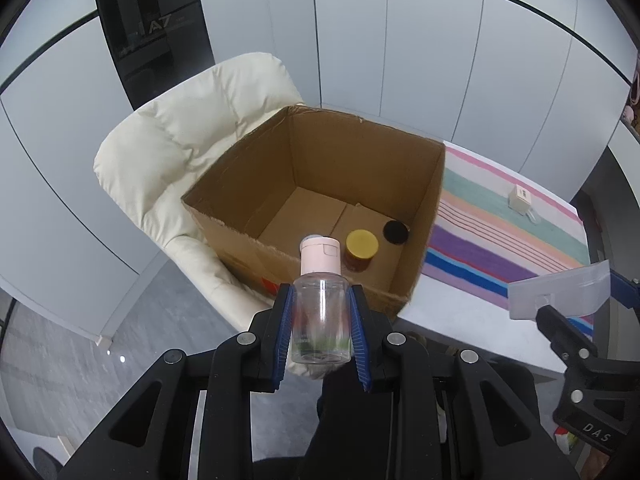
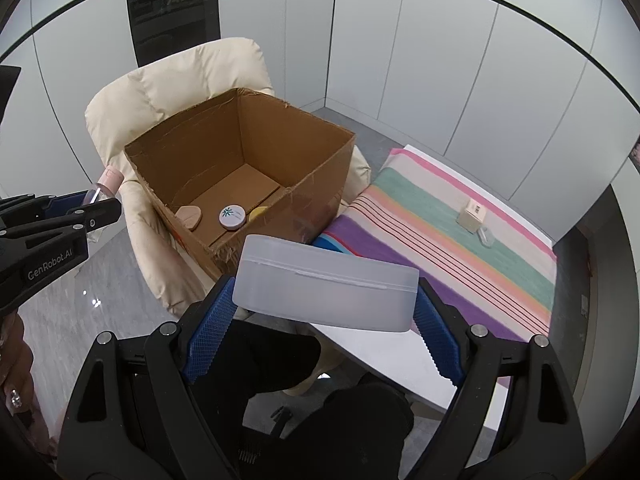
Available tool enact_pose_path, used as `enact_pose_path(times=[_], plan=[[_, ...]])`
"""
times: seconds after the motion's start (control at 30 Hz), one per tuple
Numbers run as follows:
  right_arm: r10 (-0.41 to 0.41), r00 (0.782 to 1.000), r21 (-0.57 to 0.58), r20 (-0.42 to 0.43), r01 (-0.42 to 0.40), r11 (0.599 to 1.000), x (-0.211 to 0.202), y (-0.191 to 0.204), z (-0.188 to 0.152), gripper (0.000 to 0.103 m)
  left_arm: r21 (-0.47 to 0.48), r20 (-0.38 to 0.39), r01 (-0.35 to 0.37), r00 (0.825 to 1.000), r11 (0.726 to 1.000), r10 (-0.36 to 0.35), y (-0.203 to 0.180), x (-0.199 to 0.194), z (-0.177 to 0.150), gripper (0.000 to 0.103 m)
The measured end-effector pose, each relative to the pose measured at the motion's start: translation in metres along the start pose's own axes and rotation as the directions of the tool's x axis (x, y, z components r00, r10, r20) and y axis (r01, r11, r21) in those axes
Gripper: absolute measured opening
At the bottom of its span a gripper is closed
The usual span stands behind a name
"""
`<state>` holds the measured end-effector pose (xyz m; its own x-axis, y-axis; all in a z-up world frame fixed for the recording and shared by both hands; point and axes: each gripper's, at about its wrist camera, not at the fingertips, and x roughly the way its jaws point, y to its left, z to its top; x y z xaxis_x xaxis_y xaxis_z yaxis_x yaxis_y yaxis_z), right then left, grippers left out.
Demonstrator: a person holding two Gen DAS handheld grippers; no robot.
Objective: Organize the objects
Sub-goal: 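Carry the bottle and case with both tools over the cardboard box, then open both tools to drop the bottle and case into the box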
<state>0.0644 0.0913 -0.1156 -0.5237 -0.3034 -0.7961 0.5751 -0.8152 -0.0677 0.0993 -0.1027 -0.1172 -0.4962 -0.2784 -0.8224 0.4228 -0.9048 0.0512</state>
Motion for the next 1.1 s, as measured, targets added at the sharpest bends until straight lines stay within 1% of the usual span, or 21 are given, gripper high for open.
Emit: enact_pose_path(times=[0.1, 0.2, 0.33, 0.5, 0.63, 0.7, 0.73, 0.77, 0.8, 0.83, 0.87, 0.93, 1.03, 1.1], plan=[[0.008, 1.000, -0.009, -0.008, -0.008, 1.000, 0.018, 0.005, 0.014, 0.088, -0.013, 0.003, -0.004, 1.000, 1.000, 0.004, 0.004, 0.012, 0.012, 0.028], [0.044, 0.999, -0.014, -0.007, -0.044, 0.999, 0.031, 0.010, 0.030, 0.088, -0.026, -0.001, -0.028, 1.000, 0.999, 0.028, 0.012, 0.027, 0.026, 0.028], [0.078, 0.997, -0.050, -0.003, -0.078, 0.996, 0.050, 0.024, 0.056, 0.088, -0.054, -0.008, -0.057, 0.998, 0.997, 0.057, 0.026, 0.051, 0.048, 0.028], [0.093, 0.996, -0.096, 0.005, -0.092, 0.991, 0.077, 0.039, 0.086, 0.088, -0.082, -0.026, -0.091, 0.996, 0.992, 0.089, 0.040, 0.077, 0.069, 0.028], [0.107, 0.994, -0.129, -0.003, -0.107, 0.986, 0.102, 0.048, 0.103, 0.088, -0.102, -0.049, -0.087, 0.995, 0.991, 0.082, 0.043, 0.098, 0.085, 0.028], [0.140, 0.990, -0.142, 0.001, -0.138, 0.980, 0.111, 0.051, 0.108, 0.088, -0.113, -0.049, -0.065, 0.997, 0.992, 0.060, 0.044, 0.105, 0.093, 0.029], [0.159, 0.987, -0.150, 0.003, -0.156, 0.976, 0.115, 0.051, 0.108, 0.089, -0.124, -0.048, -0.046, 0.998, 0.991, 0.040, 0.045, 0.109, 0.096, 0.042], [0.169, 0.986, -0.160, 0.001, -0.167, 0.973, 0.119, 0.053, 0.108, 0.090, -0.134, -0.052, -0.031, 0.998, 0.990, 0.024, 0.046, 0.112, 0.098, 0.069], [0.170, 0.985, -0.173, -0.005, -0.168, 0.971, 0.124, 0.055, 0.108, 0.092, -0.151, -0.058, -0.012, 0.998, 0.989, 0.003, 0.048, 0.116, 0.101, 0.082], [0.158, 0.987, -0.183, -0.002, -0.156, 0.971, 0.127, 0.057, 0.108, 0.099, -0.161, -0.056, -0.001, 0.998, 0.987, -0.008, 0.050, 0.118, 0.102, 0.097], [0.149, 0.989, -0.193, 0.006, -0.145, 0.970, 0.130, 0.058, 0.107, 0.102, -0.171, -0.047, 0.008, 0.999, 0.985, -0.016, 0.051, 0.119, 0.103, 0.097], [0.137, 0.990, -0.202, 0.017, -0.131, 0.971, 0.135, 0.057, 0.106, 0.103, -0.163, -0.033, 0.010, 0.999, 0.987, -0.015, 0.049, 0.119, 0.103, 0.097], [0.164, 0.987, -0.168, 0.000, -0.161, 0.973, 0.147, 0.050, 0.104, 0.103, -0.144, -0.026, -0.020, 1.000, 0.989, 0.016, 0.045, 0.121, 0.102, 0.097], [0.172, 0.985, -0.139, -0.006, -0.171, 0.975, 0.150, 0.045, 0.104, 0.103, -0.137, -0.029, -0.019, 0.999, 0.990, 0.015, 0.044, 0.122, 0.102, 0.097]])
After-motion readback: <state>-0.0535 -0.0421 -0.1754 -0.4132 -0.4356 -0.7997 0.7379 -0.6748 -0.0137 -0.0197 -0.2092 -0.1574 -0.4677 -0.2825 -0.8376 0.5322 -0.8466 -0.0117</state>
